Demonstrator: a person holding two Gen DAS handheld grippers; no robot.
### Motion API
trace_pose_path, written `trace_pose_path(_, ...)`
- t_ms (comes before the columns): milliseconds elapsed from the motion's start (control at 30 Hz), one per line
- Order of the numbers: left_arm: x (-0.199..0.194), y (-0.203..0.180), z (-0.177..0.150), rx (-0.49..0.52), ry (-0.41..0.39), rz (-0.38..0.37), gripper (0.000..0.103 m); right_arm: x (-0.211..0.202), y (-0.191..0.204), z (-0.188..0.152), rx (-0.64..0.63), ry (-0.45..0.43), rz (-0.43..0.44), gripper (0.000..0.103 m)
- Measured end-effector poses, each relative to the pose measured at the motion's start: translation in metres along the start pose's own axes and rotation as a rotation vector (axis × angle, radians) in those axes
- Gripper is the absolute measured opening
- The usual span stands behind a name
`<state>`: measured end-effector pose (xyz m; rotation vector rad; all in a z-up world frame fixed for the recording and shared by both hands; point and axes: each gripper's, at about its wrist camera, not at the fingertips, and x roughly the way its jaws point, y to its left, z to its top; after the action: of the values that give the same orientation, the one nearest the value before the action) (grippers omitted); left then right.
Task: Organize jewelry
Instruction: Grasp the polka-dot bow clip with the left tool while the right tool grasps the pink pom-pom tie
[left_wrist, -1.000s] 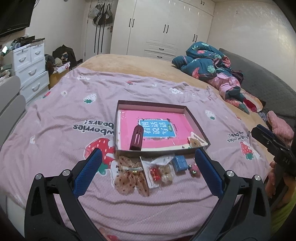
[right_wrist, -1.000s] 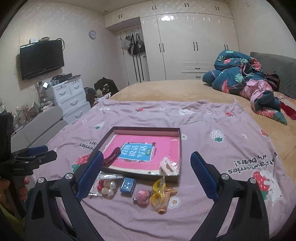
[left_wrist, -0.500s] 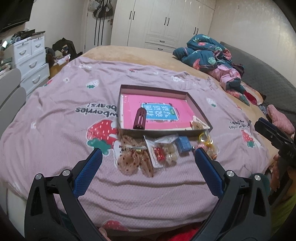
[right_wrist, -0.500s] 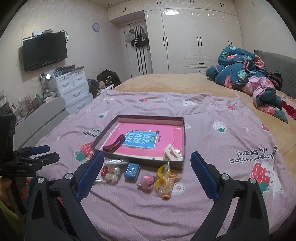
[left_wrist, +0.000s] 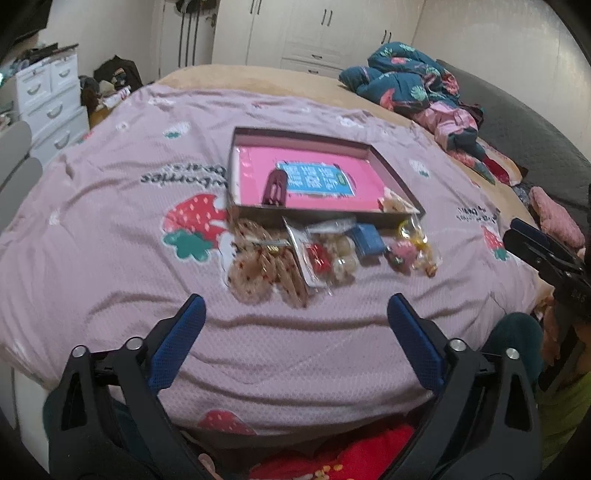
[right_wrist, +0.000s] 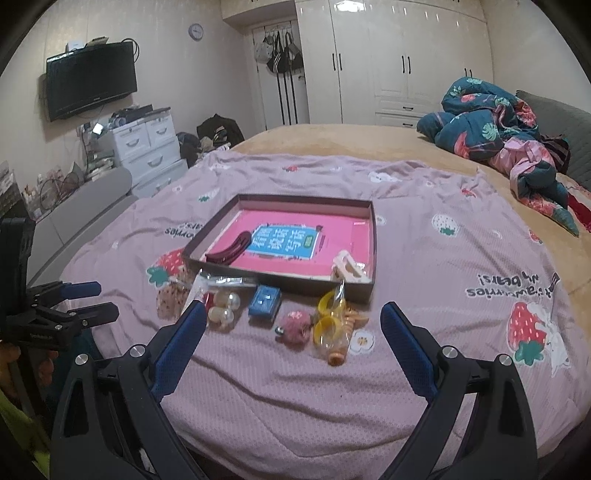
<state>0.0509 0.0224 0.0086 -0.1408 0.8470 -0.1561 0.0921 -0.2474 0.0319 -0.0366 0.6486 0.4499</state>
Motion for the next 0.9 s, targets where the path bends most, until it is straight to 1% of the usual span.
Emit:
trace_pose_path(33, 0.002, 0.0, -0.002, -0.003, 0.01, -0.013, 0.084, 0.001, -0.001, -0.002, 0.0, 0.006, 0.002, 0.094)
trace_pose_path(67, 0.005, 0.0, -0.003, -0.006, 0.018, -0.024, 0.077, 0.003, -0.001, -0.004, 0.0, 0.014, 0.004, 0.094)
trace_pose_path(100, 0.009, 0.0, -0.005, -0.013, 0.036, -0.045, 0.068, 0.004, -0.001, -0.006, -0.002, 0.023, 0.01, 0.094)
trace_pose_path(133, 0.012, -0.001, -0.007, -0.016, 0.047, -0.058, 0.063, 0.006, -0.001, -0.007, -0.003, 0.031, 0.015, 0.094)
trace_pose_path(200, 0.019, -0.002, -0.01, -0.027, 0.067, -0.086, 0.047, 0.009, -0.001, -0.01, -0.004, 0.046, 0.022, 0.094)
trace_pose_path(233, 0.022, -0.002, -0.011, -0.032, 0.078, -0.097, 0.045, 0.011, -0.001, -0.011, -0.005, 0.052, 0.025, 0.092)
trace_pose_path(300, 0.031, -0.001, -0.013, -0.044, 0.098, -0.117, 0.032, 0.016, -0.001, -0.013, -0.006, 0.069, 0.031, 0.087)
trace_pose_path(367, 0.04, -0.001, -0.013, -0.056, 0.119, -0.133, 0.025, 0.021, -0.002, -0.015, -0.006, 0.084, 0.039, 0.083)
trace_pose_path(467, 0.052, 0.0, -0.011, -0.071, 0.14, -0.155, 0.024, 0.029, -0.003, -0.019, 0.002, 0.108, 0.045, 0.08)
trace_pose_path(567, 0.062, 0.001, -0.008, -0.07, 0.15, -0.138, 0.024, 0.036, -0.006, -0.022, 0.011, 0.128, 0.048, 0.079)
trace_pose_path(633, 0.066, 0.006, -0.004, -0.075, 0.141, -0.106, 0.024, 0.039, -0.007, -0.023, 0.014, 0.135, 0.049, 0.078)
trace_pose_path(767, 0.073, 0.026, 0.004, -0.098, 0.115, 0.002, 0.025, 0.048, -0.009, -0.024, 0.02, 0.147, 0.049, 0.078)
trace_pose_path(833, 0.078, 0.035, 0.006, -0.114, 0.123, 0.02, 0.025, 0.054, -0.008, -0.025, 0.02, 0.159, 0.049, 0.078)
trace_pose_path(900, 0.087, 0.041, 0.009, -0.114, 0.132, 0.044, 0.029, 0.06, -0.008, -0.026, 0.016, 0.171, 0.048, 0.078)
